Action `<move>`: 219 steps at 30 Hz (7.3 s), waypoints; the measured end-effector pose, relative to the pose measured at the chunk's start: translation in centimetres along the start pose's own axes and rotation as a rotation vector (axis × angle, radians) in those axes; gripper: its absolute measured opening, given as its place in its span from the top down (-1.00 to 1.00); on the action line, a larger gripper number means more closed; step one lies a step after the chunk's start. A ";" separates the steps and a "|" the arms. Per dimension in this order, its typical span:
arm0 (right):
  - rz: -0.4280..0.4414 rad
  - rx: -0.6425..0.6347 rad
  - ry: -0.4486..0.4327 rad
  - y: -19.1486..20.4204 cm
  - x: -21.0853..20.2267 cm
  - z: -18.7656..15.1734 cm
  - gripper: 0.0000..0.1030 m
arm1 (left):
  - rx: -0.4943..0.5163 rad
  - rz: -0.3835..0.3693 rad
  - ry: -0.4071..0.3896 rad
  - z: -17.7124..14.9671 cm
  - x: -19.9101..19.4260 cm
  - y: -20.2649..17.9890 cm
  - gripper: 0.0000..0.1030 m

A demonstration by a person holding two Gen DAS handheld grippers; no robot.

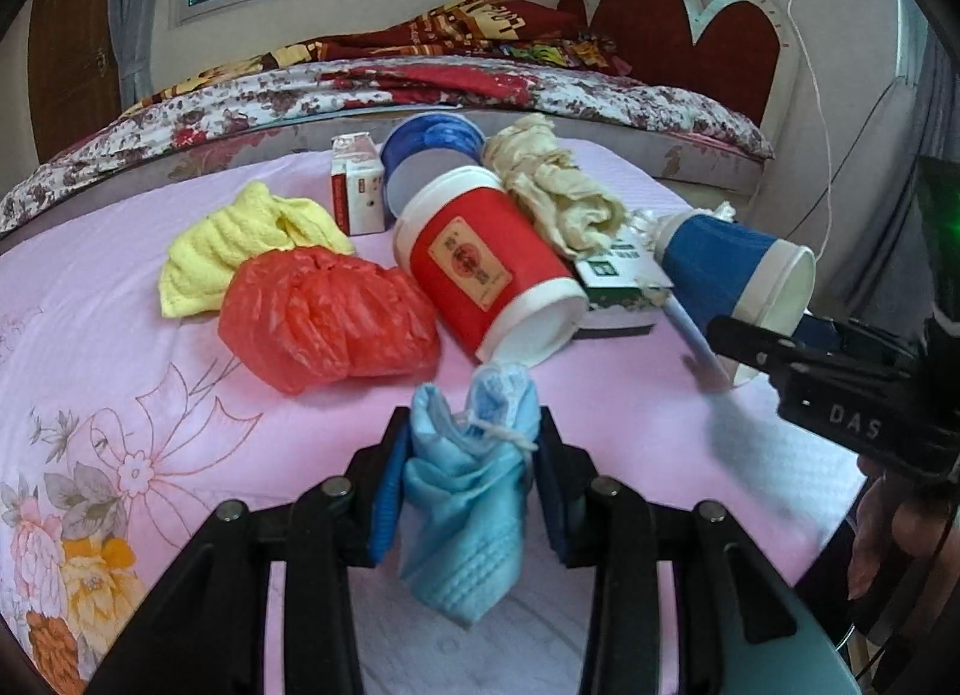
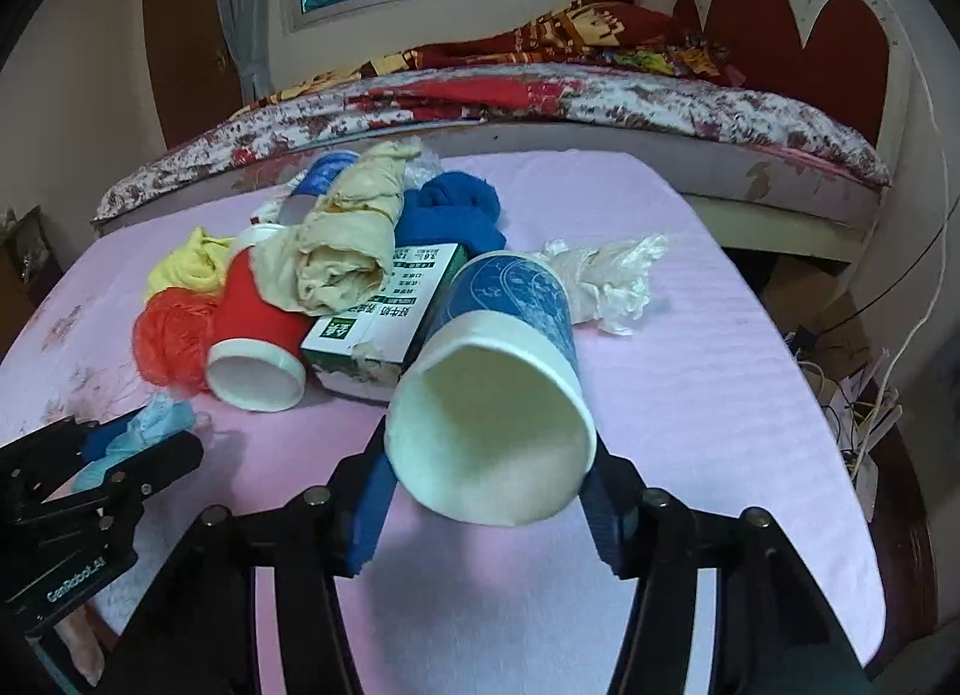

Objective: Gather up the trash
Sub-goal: 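Grasp the light blue cloth with the left gripper while the right gripper grasps the blue-and-white paper cup, then carry the cloth and cup over the black bin and open both grippers, then move both empty grippers back toward the trash on the table, then grasp the red plastic bag with the left gripper while the right gripper grasps the milk carton, then carry the red bag and milk carton over the bin and release both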

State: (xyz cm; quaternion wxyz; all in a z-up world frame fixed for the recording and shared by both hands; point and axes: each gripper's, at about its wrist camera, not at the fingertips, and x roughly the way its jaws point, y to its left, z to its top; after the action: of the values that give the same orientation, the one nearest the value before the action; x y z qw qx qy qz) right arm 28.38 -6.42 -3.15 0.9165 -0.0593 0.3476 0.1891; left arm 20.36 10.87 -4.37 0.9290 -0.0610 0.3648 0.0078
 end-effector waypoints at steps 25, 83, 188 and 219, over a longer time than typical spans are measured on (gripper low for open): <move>-0.194 0.069 -0.100 -9.2 -18.8 -10.2 -0.10 | 0.200 -0.229 -0.094 -2.7 -7.2 -12.6 0.23; -0.435 0.381 0.336 -26.3 -17.1 -31.3 -1.00 | 0.408 -0.404 0.257 -12.4 2.0 -28.9 -0.99; 0.080 -0.039 0.062 3.5 4.0 2.8 -0.13 | -0.051 -0.028 0.075 2.9 2.3 6.6 0.38; -0.008 -0.100 -0.094 0.2 -10.7 -4.5 -0.08 | 0.062 -0.077 -0.022 -0.7 -5.8 -1.4 0.44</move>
State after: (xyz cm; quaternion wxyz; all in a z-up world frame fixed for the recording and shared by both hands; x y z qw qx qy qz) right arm 18.19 -10.54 0.50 0.9284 -0.0975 0.2942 0.2049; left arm 15.67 9.58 -0.81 0.9341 -0.0460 0.3519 -0.0388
